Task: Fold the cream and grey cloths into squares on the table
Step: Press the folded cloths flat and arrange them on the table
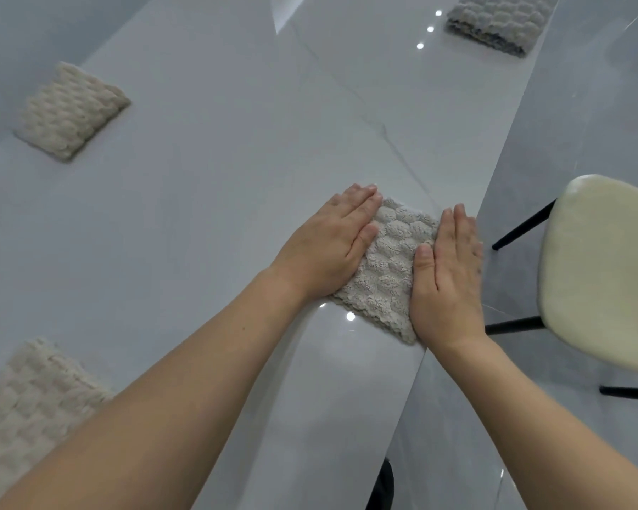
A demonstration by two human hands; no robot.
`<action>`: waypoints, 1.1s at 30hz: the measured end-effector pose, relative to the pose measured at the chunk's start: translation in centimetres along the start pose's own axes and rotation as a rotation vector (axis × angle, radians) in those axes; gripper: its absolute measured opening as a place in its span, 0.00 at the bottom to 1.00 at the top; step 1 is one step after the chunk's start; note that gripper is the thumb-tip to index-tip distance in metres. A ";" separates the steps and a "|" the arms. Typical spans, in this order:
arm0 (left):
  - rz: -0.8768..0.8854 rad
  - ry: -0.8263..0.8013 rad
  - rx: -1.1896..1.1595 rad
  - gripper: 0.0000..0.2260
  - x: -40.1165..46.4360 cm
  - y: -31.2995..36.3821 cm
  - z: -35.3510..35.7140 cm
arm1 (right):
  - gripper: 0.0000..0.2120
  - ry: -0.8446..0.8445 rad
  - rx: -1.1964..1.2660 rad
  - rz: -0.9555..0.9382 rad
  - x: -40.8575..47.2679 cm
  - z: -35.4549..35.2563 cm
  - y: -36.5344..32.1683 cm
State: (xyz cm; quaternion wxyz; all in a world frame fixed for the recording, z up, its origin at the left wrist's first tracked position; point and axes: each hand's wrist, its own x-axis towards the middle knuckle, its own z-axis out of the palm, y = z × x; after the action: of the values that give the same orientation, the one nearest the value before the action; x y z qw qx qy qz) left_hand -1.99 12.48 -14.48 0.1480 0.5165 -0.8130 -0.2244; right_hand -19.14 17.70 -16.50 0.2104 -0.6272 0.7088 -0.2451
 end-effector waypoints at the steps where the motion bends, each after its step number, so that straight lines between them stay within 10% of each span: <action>1: -0.001 -0.005 0.029 0.23 0.1 -0.1 0.1 | 0.29 -0.006 -0.013 0.003 0.0 0.0 0.0; 25: -0.107 0.028 0.197 0.23 -1.8 -3.0 -0.9 | 0.33 -0.168 -0.294 -0.170 0.6 -2.1 2.9; 33: -0.980 0.980 -0.470 0.22 -5.1 5.2 0.7 | 0.26 -0.357 0.120 -0.363 6.4 -7.9 4.0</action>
State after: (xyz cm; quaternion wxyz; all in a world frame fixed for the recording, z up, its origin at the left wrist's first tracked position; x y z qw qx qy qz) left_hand -4.23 19.12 -12.46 0.4842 0.8167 -0.2594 -0.1766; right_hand -27.86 12.35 -12.63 0.3216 -0.7638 0.5204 -0.2058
